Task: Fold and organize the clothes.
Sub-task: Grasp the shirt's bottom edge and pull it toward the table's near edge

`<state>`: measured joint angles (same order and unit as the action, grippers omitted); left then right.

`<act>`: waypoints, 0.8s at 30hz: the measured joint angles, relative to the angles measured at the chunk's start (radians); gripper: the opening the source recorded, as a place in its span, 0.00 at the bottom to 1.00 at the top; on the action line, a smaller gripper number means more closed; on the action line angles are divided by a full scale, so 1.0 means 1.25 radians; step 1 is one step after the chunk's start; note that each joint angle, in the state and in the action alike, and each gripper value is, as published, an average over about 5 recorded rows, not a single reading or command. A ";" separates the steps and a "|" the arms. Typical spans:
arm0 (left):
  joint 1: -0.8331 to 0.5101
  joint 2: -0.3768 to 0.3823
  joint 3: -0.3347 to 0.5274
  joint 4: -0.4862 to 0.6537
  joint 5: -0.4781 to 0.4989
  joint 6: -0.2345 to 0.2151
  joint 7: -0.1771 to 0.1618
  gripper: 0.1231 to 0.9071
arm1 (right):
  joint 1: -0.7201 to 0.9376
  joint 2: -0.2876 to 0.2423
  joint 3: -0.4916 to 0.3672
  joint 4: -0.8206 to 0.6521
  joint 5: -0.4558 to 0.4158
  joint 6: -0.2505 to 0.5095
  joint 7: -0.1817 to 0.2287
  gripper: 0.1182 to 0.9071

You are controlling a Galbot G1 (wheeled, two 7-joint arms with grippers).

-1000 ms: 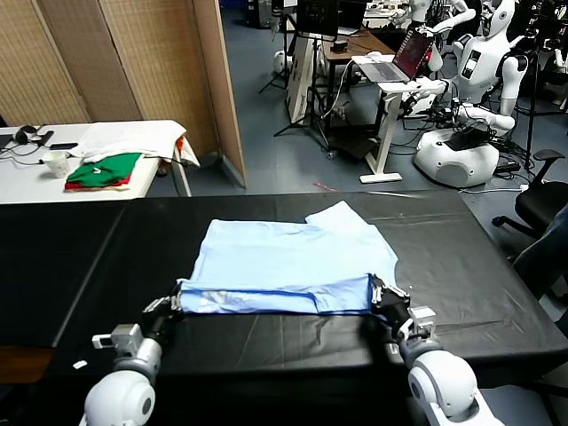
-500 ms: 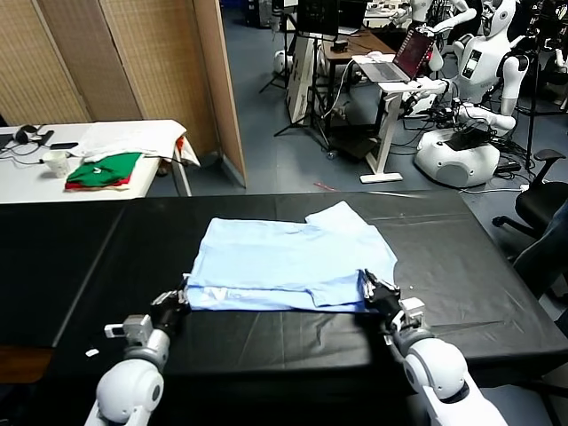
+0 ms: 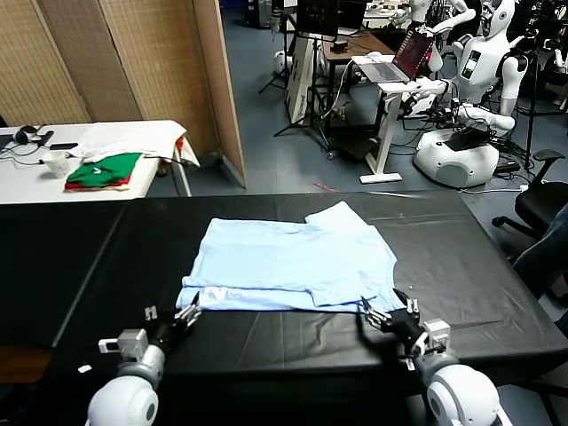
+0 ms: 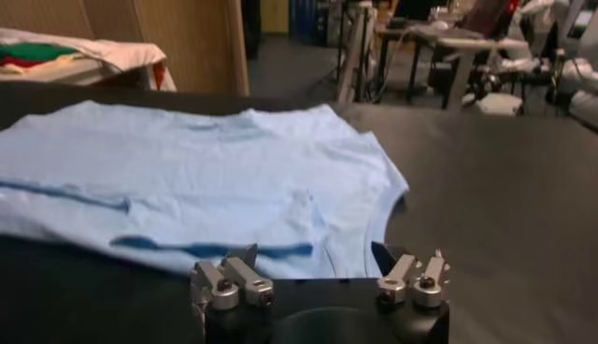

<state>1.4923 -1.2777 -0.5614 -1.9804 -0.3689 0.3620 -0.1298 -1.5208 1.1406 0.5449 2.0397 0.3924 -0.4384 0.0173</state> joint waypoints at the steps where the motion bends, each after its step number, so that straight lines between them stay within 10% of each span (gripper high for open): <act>1: 0.001 0.000 0.000 0.001 0.000 0.000 0.000 0.98 | -0.004 0.001 0.002 0.001 0.000 0.000 0.001 0.64; 9: 0.006 -0.001 0.000 0.003 -0.003 0.004 -0.001 0.42 | -0.028 -0.001 0.010 0.014 0.001 -0.001 0.005 0.11; 13: 0.017 0.004 0.003 -0.006 -0.004 0.008 0.001 0.12 | -0.039 -0.011 0.014 0.028 0.014 -0.018 0.015 0.03; 24: 0.079 0.050 -0.012 -0.069 0.072 0.039 -0.039 0.03 | -0.101 -0.047 0.031 0.122 0.076 -0.158 0.061 0.03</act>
<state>1.5913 -1.2157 -0.5767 -2.0672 -0.2793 0.4104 -0.1787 -1.6475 1.0816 0.5831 2.1927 0.4875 -0.6353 0.0931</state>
